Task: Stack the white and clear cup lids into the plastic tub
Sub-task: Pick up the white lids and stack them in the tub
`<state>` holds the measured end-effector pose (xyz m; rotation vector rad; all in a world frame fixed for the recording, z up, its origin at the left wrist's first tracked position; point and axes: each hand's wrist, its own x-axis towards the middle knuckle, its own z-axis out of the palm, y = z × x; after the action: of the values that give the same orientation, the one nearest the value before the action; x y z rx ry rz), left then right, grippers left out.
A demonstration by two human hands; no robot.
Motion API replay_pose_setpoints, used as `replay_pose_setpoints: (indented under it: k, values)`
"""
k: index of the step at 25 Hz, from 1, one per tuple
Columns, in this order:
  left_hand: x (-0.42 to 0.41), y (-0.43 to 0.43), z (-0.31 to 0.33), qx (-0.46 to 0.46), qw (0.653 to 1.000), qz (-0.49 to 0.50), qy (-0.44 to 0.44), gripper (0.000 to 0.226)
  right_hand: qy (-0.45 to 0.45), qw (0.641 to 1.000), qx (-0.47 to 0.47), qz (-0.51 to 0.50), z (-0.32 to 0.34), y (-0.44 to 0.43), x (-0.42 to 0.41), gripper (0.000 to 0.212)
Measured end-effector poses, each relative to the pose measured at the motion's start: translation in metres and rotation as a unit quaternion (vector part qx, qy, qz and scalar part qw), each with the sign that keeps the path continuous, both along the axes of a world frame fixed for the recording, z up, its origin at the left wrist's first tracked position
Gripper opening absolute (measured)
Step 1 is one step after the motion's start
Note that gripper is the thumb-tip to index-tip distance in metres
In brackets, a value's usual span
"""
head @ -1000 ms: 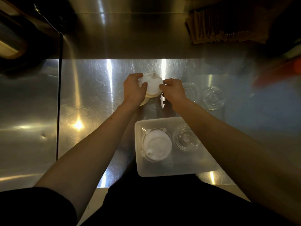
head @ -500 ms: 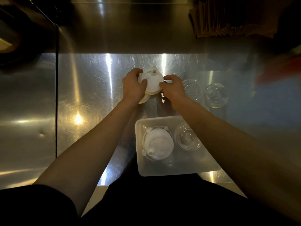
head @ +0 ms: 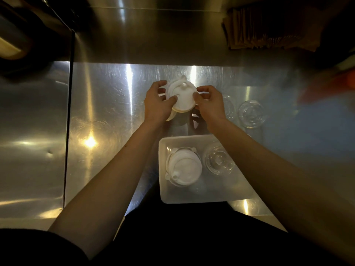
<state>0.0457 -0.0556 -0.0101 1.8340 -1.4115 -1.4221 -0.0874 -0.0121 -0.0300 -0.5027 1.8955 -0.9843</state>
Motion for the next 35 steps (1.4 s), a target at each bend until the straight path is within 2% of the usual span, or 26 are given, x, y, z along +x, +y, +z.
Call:
replay_pose_setpoints:
  k: [5, 13, 16, 22, 29, 35]
  values:
    - [0.007, 0.016, 0.012, 0.019, 0.999, 0.018, 0.023, 0.053, 0.064, 0.996, -0.053, 0.029, 0.017, 0.019, 0.002, 0.022]
    - [0.019, 0.041, 0.04, -0.024, 0.994, 0.036, 0.099, 0.049, 0.097, 0.986, -0.127, 0.038, 0.045, 0.04, 0.009, 0.021]
    - [0.023, 0.05, 0.052, -0.022, 0.99, 0.043, 0.131, 0.052, 0.096, 0.983, -0.153, 0.041, 0.053, 0.05, 0.007, 0.021]
    - [0.037, 0.067, 0.055, 0.009, 0.981, -0.032, 0.193, 0.051, 0.087, 0.977, -0.186, 0.058, 0.067, 0.075, 0.01, 0.026]
    - [0.048, 0.091, 0.062, 0.009, 0.966, -0.021, 0.256, 0.055, 0.089, 0.967, -0.225, 0.08, 0.079, 0.101, 0.019, 0.025]
    - [0.053, 0.112, 0.066, -0.011, 0.961, -0.015, 0.275, 0.033, 0.094, 0.967, -0.222, 0.087, 0.085, 0.12, 0.024, 0.024]
